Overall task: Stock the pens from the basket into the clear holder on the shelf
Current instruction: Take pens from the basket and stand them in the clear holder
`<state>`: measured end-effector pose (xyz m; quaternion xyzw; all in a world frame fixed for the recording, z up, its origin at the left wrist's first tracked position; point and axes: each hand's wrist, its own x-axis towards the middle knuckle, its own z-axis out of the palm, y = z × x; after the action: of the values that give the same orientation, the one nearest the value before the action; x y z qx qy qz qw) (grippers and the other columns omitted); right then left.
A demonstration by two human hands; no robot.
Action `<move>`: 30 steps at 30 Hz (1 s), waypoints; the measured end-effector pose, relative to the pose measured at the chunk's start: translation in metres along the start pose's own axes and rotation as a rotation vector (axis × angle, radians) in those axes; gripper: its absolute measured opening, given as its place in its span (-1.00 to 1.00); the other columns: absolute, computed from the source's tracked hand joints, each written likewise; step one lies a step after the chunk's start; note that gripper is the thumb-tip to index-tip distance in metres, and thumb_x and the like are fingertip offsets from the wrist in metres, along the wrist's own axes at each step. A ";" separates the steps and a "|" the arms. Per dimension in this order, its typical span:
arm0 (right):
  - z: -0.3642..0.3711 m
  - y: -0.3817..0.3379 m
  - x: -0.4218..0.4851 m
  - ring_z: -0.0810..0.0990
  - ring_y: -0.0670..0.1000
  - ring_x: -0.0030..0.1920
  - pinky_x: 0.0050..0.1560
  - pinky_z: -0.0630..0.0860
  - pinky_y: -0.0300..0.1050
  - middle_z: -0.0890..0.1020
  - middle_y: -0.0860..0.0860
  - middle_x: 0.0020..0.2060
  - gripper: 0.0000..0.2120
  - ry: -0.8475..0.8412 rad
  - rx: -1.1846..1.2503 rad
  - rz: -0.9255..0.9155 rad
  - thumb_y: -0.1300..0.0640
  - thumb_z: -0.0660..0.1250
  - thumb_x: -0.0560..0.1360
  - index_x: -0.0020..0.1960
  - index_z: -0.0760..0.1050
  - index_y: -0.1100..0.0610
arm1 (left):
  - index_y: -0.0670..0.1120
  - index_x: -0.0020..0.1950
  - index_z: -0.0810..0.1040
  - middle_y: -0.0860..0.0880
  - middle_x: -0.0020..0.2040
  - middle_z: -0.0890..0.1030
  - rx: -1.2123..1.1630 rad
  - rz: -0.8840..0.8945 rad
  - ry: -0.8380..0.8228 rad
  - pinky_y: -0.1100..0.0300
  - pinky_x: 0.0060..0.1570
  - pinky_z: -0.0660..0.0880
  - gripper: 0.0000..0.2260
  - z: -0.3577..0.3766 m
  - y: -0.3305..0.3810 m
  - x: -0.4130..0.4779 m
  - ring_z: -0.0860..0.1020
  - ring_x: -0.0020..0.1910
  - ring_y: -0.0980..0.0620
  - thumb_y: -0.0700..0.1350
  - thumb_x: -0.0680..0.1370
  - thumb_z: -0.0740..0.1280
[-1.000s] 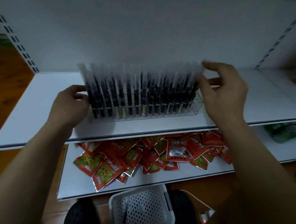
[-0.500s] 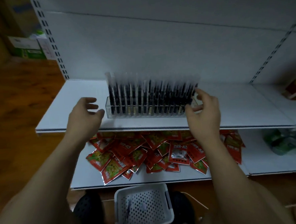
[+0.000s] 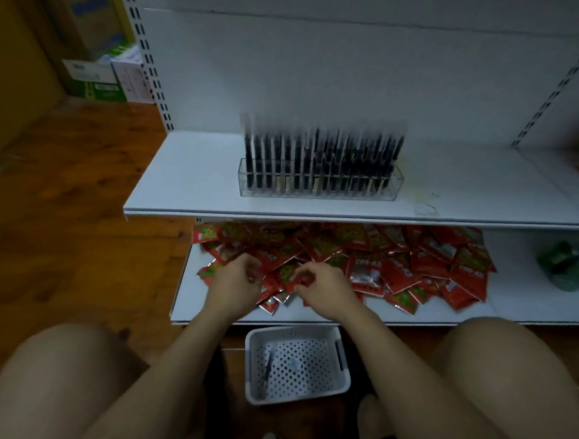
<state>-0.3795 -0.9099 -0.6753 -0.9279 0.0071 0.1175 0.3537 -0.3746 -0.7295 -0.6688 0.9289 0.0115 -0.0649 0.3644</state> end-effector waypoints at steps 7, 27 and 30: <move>0.085 0.059 0.016 0.53 0.13 0.21 0.19 0.50 -0.02 0.51 0.13 0.30 -0.60 -0.369 -0.135 0.215 0.10 0.28 0.56 0.38 0.43 0.13 | -0.06 0.22 0.48 -0.07 0.08 0.62 0.152 -0.142 -0.242 0.13 0.01 0.49 -0.73 0.042 -0.053 0.010 0.55 0.08 -0.10 -0.14 0.52 0.33; 0.284 0.132 0.074 -0.10 0.24 0.54 0.52 -0.02 0.15 -0.13 0.18 0.55 -0.30 -0.739 -0.092 0.644 0.00 0.18 0.61 0.57 -0.11 0.21 | 0.01 -0.07 0.54 0.00 -0.08 0.61 -0.510 -0.882 -0.057 0.11 -0.08 0.53 -0.94 0.146 -0.162 0.052 0.58 -0.07 0.03 -0.16 0.53 0.34; 0.286 0.120 0.078 0.16 0.27 0.47 0.46 0.16 0.11 0.13 0.25 0.49 -0.41 -0.616 0.024 0.743 0.07 0.21 0.59 0.53 0.10 0.24 | -0.03 0.03 0.54 0.00 -0.04 0.61 -0.517 -0.882 -0.030 0.11 -0.07 0.54 -0.90 0.145 -0.163 0.053 0.59 -0.05 0.03 -0.14 0.53 0.33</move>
<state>-0.3764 -0.8063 -0.9774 -0.7804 0.2344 0.5053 0.2841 -0.3492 -0.7095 -0.8913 0.7141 0.4129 -0.2209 0.5202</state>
